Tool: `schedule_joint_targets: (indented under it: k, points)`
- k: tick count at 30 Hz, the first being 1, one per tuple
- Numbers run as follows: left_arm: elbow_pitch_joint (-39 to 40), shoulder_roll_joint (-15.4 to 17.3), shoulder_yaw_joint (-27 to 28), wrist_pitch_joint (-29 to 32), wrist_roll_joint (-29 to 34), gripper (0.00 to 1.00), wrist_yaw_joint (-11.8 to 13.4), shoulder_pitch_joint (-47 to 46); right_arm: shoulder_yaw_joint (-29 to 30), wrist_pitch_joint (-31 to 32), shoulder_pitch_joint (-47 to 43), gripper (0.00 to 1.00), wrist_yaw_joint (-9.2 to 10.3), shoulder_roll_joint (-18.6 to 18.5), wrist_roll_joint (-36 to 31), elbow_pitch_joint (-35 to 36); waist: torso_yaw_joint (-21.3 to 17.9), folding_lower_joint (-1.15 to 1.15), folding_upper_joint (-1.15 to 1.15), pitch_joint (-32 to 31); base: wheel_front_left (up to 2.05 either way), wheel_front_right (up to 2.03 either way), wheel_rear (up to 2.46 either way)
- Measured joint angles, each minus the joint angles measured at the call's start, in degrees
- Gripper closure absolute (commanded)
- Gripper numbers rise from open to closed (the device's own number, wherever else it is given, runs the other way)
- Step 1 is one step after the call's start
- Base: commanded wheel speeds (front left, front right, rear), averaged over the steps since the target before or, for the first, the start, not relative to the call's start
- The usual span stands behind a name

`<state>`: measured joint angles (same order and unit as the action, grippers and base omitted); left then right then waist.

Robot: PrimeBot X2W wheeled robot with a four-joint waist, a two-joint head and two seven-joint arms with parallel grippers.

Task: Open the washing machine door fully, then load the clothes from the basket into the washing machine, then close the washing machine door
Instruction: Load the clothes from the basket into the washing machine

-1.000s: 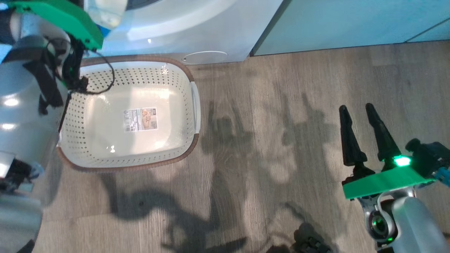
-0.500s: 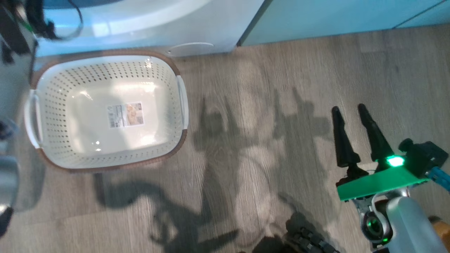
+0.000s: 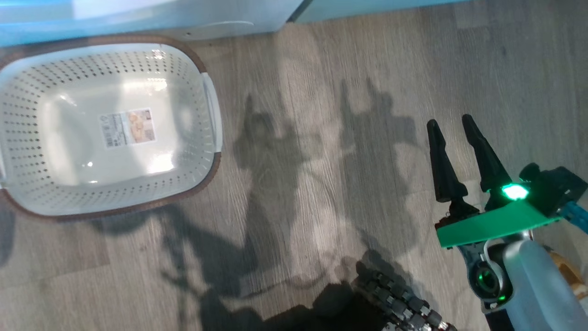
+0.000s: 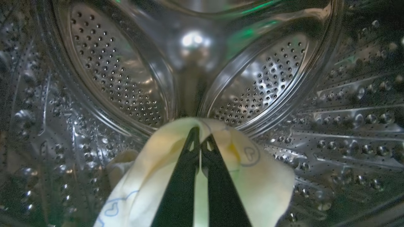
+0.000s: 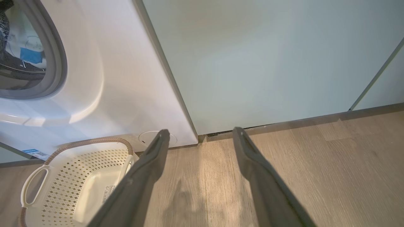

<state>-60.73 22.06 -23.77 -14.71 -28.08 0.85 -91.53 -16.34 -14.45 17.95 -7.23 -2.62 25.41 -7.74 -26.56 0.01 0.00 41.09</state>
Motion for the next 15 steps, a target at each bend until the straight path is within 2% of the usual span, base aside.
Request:
schedule_joint_targets:
  k: [11, 15]
  points:
    - [10.20, 0.93, 6.64, -0.01, 4.69, 1.00, -0.19, -2.22, -0.75, 0.00, 1.43, 0.00, 0.00, 0.02, 1.33, 0.46, -1.63, 0.00, 0.00, 3.12, 0.00, 0.00, 0.00]
    - [7.79, 0.86, 7.66, -0.18, 5.97, 1.00, -0.16, -1.99, -0.88, 0.00, 1.64, 0.00, 0.00, 0.03, 1.33, 0.54, -1.78, 0.00, 0.00, 3.28, 0.00, 0.00, 0.00]
